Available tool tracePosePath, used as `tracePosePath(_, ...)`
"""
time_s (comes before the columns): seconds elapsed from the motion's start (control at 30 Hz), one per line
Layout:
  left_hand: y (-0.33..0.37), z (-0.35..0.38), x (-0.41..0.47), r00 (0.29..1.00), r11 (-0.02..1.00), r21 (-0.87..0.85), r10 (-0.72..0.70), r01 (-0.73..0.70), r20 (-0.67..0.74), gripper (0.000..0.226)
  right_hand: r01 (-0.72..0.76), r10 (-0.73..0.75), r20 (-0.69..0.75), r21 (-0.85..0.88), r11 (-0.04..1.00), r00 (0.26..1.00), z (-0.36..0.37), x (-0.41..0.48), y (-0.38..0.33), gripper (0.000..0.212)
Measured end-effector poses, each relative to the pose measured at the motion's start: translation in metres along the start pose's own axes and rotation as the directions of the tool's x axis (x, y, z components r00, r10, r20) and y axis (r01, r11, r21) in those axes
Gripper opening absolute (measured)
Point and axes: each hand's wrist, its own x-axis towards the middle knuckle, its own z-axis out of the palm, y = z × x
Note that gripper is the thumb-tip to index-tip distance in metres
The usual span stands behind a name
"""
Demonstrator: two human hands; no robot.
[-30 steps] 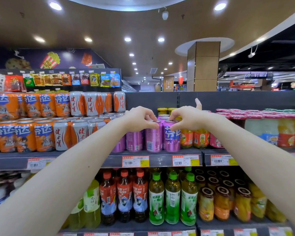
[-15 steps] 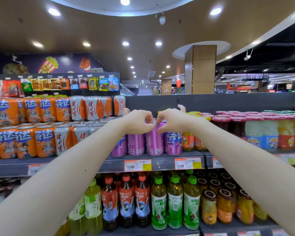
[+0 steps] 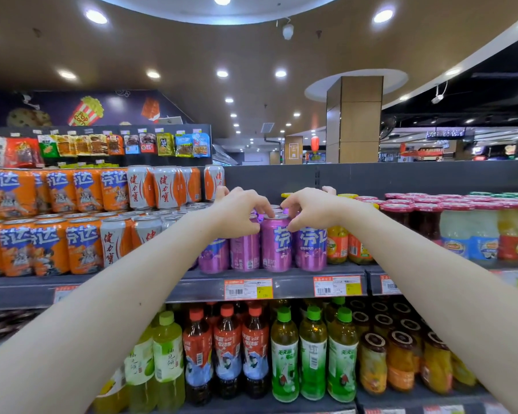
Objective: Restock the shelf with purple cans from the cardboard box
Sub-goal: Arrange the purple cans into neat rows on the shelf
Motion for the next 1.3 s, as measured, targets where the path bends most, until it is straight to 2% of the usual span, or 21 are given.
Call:
tracePosePath(0.1, 0.003, 0.006, -0.001, 0.999, 0.997, -0.066, -0.030, 0.028, -0.032, 0.025, 0.025, -0.025, -0.005, -0.033, 0.999, 1.000, 0.005, -0.002, 0.001, 0.036)
tracePosePath(0.2, 0.007, 0.010, -0.002, 0.995, 0.995, -0.083, -0.055, 0.047, -0.088, 0.040, 0.039, -0.040, -0.039, -0.030, 0.999, 0.998, 0.005, -0.001, -0.002, 0.038)
tracePosePath(0.37, 0.006, 0.008, -0.004, 0.994, 0.995, -0.080, -0.058, 0.051, -0.089, 0.017, 0.031, -0.032, -0.076, -0.017, 0.999, 0.997, 0.005, 0.000, -0.002, 0.029)
tracePosePath(0.5, 0.002, 0.010, -0.007, 0.992, 0.997, -0.051, -0.070, 0.065, -0.103, 0.009, 0.015, -0.014, -0.085, 0.004, 1.000, 0.996, 0.006, 0.000, -0.004, 0.033)
tracePosePath(0.7, -0.002, 0.010, -0.011, 0.995, 0.994, -0.094, -0.068, 0.061, -0.072, 0.017, 0.016, -0.020, -0.094, -0.047, 0.999, 0.995, 0.007, -0.002, -0.008, 0.035)
tracePosePath(0.8, -0.012, 0.002, -0.013, 0.982, 0.983, -0.125, -0.153, 0.138, -0.115, 0.037, -0.003, -0.001, -0.068, -0.056, 0.998, 0.998, 0.004, -0.004, -0.014, 0.037)
tracePosePath(0.87, -0.019, -0.005, -0.014, 0.966, 0.974, -0.076, -0.221, 0.213, -0.135, 0.047, 0.020, -0.020, -0.093, 0.004, 1.000, 0.995, -0.002, -0.004, -0.023, 0.039)
tracePosePath(0.93, -0.022, -0.010, -0.014, 0.963, 0.966, 0.015, -0.257, 0.259, -0.084, 0.050, 0.077, -0.065, -0.144, 0.082, 0.994, 0.987, -0.005, 0.001, -0.038, 0.036)
tracePosePath(1.0, -0.019, -0.011, -0.013, 0.965, 0.962, 0.078, -0.262, 0.263, -0.023, 0.049, 0.101, -0.098, -0.134, 0.016, 0.995, 0.986, -0.003, 0.008, -0.055, 0.032)
tracePosePath(1.1, -0.018, -0.010, -0.014, 0.970, 0.969, 0.050, -0.242, 0.242, -0.005, 0.043, 0.085, -0.090, -0.021, -0.172, 0.981, 0.996, 0.010, 0.016, -0.074, 0.029)
tracePosePath(1.3, -0.039, -0.029, -0.031, 0.989, 0.988, -0.064, -0.139, 0.142, 0.045, 0.013, 0.049, -0.050, -0.022, -0.055, 0.997, 0.998, 0.017, 0.022, -0.075, 0.018)
